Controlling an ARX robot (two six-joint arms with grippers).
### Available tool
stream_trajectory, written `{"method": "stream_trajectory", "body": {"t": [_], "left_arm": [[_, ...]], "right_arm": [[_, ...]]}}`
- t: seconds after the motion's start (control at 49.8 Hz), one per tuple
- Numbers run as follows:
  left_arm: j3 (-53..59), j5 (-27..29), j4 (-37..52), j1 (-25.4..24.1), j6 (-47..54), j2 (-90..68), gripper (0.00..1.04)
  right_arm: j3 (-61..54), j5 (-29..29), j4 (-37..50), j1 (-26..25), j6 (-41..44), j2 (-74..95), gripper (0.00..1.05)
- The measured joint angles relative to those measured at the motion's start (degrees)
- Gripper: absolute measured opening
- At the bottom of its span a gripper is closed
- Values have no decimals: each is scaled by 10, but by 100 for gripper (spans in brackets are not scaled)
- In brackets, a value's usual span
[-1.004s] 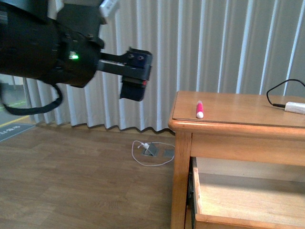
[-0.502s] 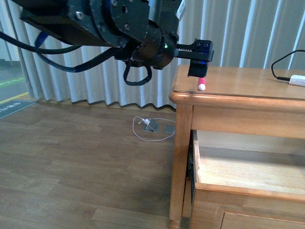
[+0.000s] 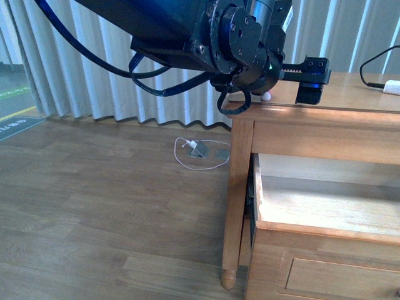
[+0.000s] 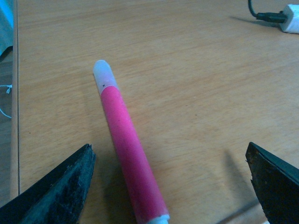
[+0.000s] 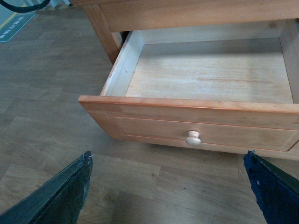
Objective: Place pink marker in drawer with both arms
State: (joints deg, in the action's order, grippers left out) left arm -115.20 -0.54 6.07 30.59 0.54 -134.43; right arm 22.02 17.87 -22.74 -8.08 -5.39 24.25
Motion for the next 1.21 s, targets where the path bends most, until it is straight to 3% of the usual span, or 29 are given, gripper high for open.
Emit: {"method": "stream_trajectory", "body": {"t": [0.542, 0.864, 1.205], "left_arm": [[-72, 2, -45, 0, -17, -32, 99], [-119, 30, -107, 4, -7, -57, 99], [-118, 54, -125, -2, 7, -56, 31]], "right_arm": [[0, 0, 0, 0, 0, 0, 96], [0, 0, 0, 0, 0, 0, 96], [0, 0, 0, 0, 0, 0, 96]]}}
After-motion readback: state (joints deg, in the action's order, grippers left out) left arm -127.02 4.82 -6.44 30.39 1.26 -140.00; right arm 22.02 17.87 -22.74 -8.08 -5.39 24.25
